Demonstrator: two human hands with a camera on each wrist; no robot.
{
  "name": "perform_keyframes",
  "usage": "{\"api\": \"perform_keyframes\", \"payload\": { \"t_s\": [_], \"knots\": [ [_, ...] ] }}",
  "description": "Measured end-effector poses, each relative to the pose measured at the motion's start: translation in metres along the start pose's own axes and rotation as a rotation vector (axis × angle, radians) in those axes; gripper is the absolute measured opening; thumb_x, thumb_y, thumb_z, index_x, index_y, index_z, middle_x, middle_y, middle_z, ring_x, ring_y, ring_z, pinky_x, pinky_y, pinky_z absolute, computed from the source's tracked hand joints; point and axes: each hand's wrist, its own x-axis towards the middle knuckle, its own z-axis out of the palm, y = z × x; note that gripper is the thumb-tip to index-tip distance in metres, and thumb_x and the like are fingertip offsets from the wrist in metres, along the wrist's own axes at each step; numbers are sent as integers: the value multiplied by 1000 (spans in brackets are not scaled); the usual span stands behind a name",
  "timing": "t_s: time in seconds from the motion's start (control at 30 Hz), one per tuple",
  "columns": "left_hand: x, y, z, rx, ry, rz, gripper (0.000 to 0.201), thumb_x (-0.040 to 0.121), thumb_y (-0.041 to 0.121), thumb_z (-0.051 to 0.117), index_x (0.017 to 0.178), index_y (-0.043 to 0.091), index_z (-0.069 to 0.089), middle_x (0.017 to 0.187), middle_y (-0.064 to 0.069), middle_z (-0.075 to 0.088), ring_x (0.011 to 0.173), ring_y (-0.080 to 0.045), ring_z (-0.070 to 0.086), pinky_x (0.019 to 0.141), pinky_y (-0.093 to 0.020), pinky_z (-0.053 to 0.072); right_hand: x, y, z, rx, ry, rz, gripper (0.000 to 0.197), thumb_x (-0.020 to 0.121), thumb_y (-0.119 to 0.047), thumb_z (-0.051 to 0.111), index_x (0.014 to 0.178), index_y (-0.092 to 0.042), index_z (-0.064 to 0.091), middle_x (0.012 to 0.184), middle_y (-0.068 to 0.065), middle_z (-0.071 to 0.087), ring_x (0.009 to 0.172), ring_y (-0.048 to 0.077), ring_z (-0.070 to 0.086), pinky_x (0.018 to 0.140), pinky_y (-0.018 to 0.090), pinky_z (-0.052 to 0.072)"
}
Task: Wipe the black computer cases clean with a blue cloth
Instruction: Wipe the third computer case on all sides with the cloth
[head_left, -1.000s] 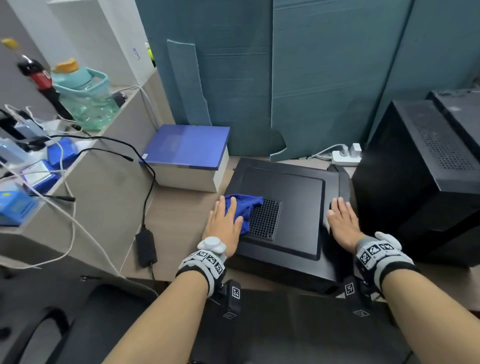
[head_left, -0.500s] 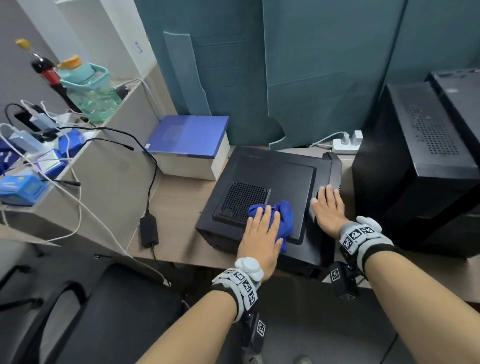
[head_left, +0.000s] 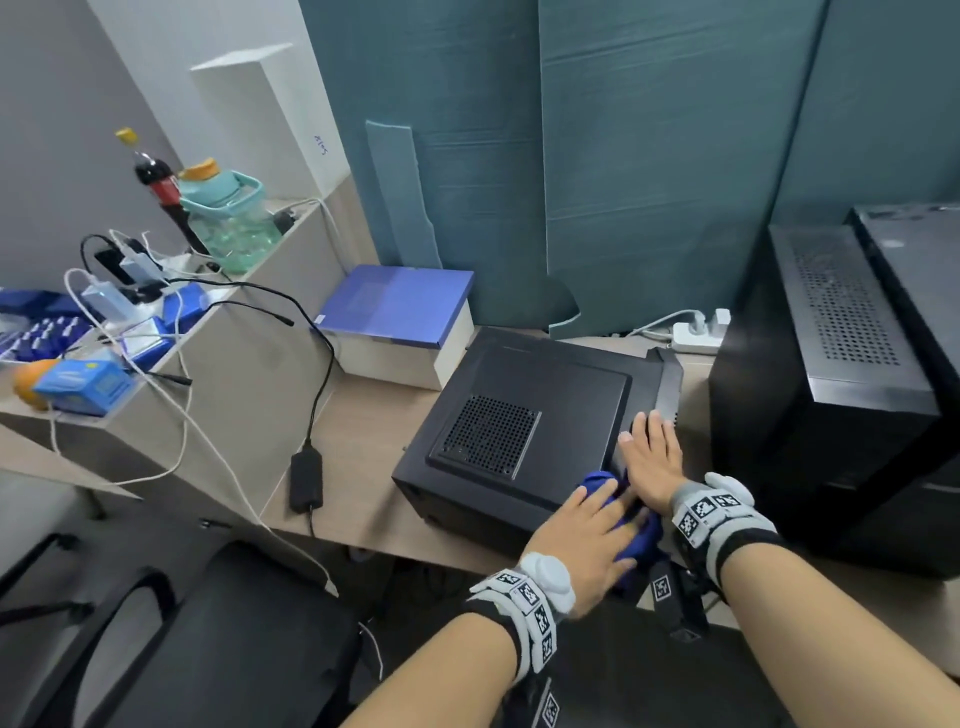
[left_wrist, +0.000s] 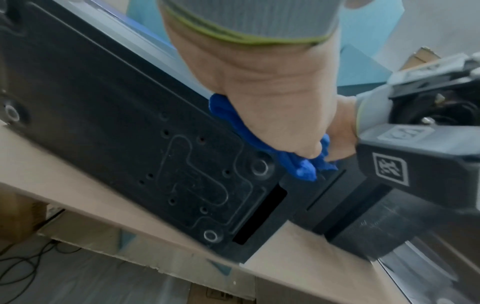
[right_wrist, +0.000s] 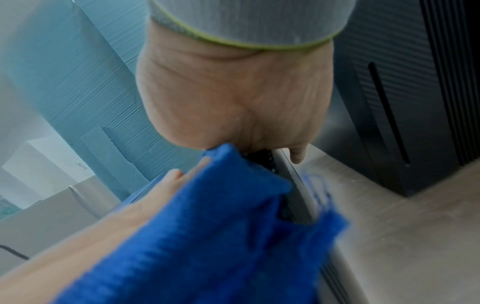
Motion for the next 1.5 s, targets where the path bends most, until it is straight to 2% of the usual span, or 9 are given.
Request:
{"api": "perform_keyframes", "payload": {
  "t_s": [0.27,0.4,0.47,0.6,0.83,1.07,1.2,1.37,1.5],
  "knots": [
    [14,-58,-13,44,21,-204,61,106,45,28,161,21,14,169,-2,10,155,-22,9,125,-47,9,-13,1,-9,204,-63,21,52,109,-21,5,159,-9,11,167,16,-18,152,34,-25,123,45,-15],
    [33,-107,-23,21,-53,-339,60,109,44,18,161,21,-1,169,2,-5,155,-20,-4,125,-46,5,-16,15,-17,153,-87,6,95,87,-62,-34,161,-11,-6,169,7,-16,152,21,-26,125,38,-11],
    [44,-135,-26,-8,-80,-351,60,109,44,17,161,23,-4,169,4,-7,155,-18,-6,125,-47,4,-18,14,-29,164,-125,49,61,107,-48,1,163,-22,-2,169,-3,-8,156,24,-10,123,43,5],
    [70,-189,-32,-101,-114,-403,61,108,45,17,160,25,-7,169,4,-10,155,-17,-8,125,-47,3,4,20,-46,136,-91,125,65,103,-50,35,162,-34,11,161,-4,20,145,24,19,113,52,30],
    [117,-273,-44,-155,-147,-493,63,108,46,21,161,27,-7,169,-1,-11,155,-22,-6,125,-47,6,60,19,-66,215,-77,335,73,103,-45,41,163,-23,5,161,11,23,146,33,25,118,47,27],
    [162,-324,-50,-284,-94,-598,64,107,44,31,161,22,7,168,-8,0,154,-29,3,123,-45,17,111,8,-84,317,92,539,43,100,-44,44,135,-22,35,141,13,27,126,36,41,99,48,41],
    [186,-338,-52,-322,-153,-716,55,105,43,38,154,23,25,153,-14,29,136,-35,40,107,-44,41,142,6,-87,385,109,616,40,100,-42,45,132,-21,35,136,15,27,113,43,47,96,49,45],
    [194,-330,-41,-86,-64,-580,45,102,43,30,142,25,41,146,-10,41,132,-35,40,108,-46,32,159,10,-78,333,17,656,54,103,-49,29,153,-32,18,152,15,24,128,45,38,103,55,36],
    [210,-278,-42,-63,41,-229,54,97,44,23,146,24,39,148,-8,41,139,-40,29,114,-55,20,164,16,-74,339,-27,639,56,102,-52,25,154,-37,14,154,15,20,133,43,30,107,58,30]
  ]
}}
